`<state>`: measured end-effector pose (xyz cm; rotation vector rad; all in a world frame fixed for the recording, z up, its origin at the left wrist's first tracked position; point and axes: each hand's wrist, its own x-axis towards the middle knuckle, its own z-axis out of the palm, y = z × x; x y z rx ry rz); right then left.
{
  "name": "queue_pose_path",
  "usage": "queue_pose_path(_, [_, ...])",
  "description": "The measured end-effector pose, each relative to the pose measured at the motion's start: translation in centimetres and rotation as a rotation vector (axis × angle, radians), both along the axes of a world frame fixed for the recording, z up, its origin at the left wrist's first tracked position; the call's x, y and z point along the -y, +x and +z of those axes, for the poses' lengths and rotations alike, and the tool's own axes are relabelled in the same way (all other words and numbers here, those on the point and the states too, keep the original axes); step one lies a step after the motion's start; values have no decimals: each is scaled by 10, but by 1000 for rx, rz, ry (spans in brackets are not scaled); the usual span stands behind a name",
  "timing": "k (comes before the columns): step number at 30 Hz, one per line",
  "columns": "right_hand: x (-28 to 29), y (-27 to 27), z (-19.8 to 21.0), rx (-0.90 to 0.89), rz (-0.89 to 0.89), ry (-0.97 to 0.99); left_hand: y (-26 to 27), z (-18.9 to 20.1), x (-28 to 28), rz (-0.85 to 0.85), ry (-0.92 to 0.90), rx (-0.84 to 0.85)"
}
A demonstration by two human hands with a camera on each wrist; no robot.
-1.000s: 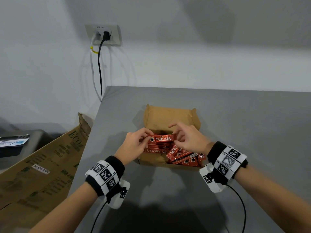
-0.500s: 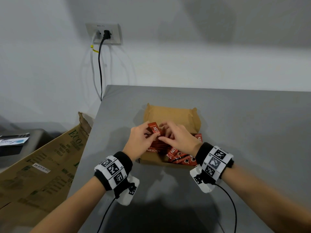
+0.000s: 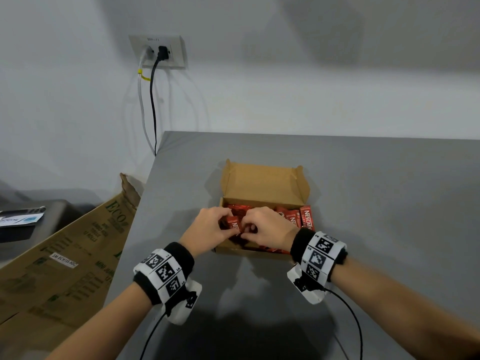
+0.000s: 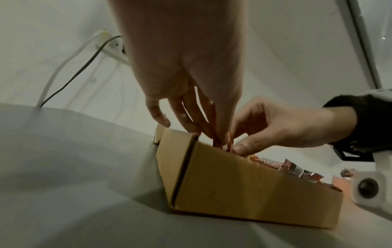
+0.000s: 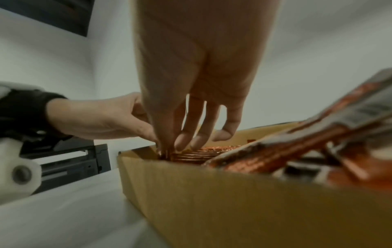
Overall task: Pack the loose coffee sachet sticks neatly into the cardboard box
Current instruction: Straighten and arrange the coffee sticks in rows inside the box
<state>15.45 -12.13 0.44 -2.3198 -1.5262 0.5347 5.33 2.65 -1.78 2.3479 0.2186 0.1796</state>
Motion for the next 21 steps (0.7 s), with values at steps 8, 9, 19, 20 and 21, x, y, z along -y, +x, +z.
queue_pose_path(8, [-8,1,9,219,81,-165,-2,-6,-5,28,251,66])
queue_pose_path(9, [-10,0,10,252,97,-193,-2,-5,-6,19,288,68])
queue_pose_path(19, [-9,8,15,193,2,-205,0,-6,1,-60,580,-50])
queue_pose_path(20, [-4,15,18,141,-62,-174,0,-6,3,-62,605,-68])
queue_pose_path(21, [1,24,21,98,-127,-143,0,-7,4,-51,616,-80])
